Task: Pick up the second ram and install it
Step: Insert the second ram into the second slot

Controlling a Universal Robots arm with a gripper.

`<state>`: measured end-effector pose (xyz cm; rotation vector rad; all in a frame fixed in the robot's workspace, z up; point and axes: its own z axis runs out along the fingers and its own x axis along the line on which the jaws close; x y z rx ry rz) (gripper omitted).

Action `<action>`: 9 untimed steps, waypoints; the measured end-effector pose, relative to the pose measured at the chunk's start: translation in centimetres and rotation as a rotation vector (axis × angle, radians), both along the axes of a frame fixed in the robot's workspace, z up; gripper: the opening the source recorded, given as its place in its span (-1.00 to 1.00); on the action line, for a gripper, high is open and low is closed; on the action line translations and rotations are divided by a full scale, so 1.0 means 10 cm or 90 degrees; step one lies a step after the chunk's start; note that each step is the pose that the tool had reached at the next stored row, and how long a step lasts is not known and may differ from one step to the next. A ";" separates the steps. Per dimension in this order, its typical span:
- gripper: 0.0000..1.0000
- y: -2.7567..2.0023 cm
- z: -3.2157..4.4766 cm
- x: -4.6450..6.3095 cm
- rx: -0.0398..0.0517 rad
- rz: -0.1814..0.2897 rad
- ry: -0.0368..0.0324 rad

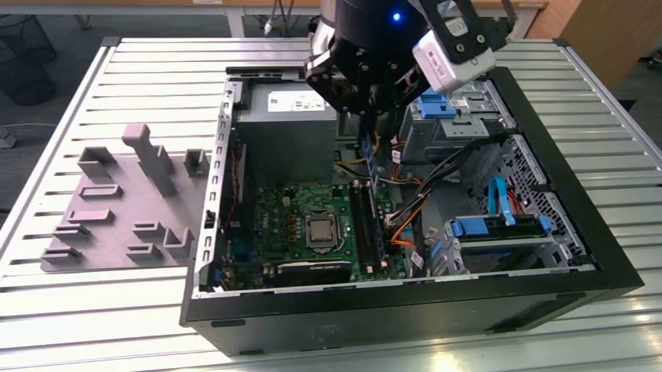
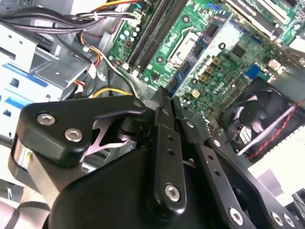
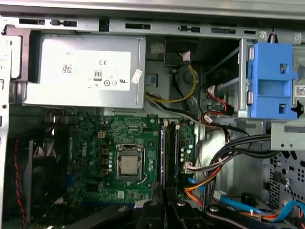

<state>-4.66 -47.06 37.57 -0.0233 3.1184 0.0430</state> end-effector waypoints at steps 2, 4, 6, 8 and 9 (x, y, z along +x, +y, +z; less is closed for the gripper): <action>-0.73 0.000 -0.037 0.00 0.0001 0.016 -0.0001; -0.73 0.000 -0.072 0.00 0.0000 0.039 0.0000; -0.73 0.000 -0.109 0.00 0.0000 0.054 0.0000; -0.73 0.000 -0.145 0.00 0.0001 0.054 0.0001; -0.73 0.000 -0.163 0.00 0.0002 0.054 0.0002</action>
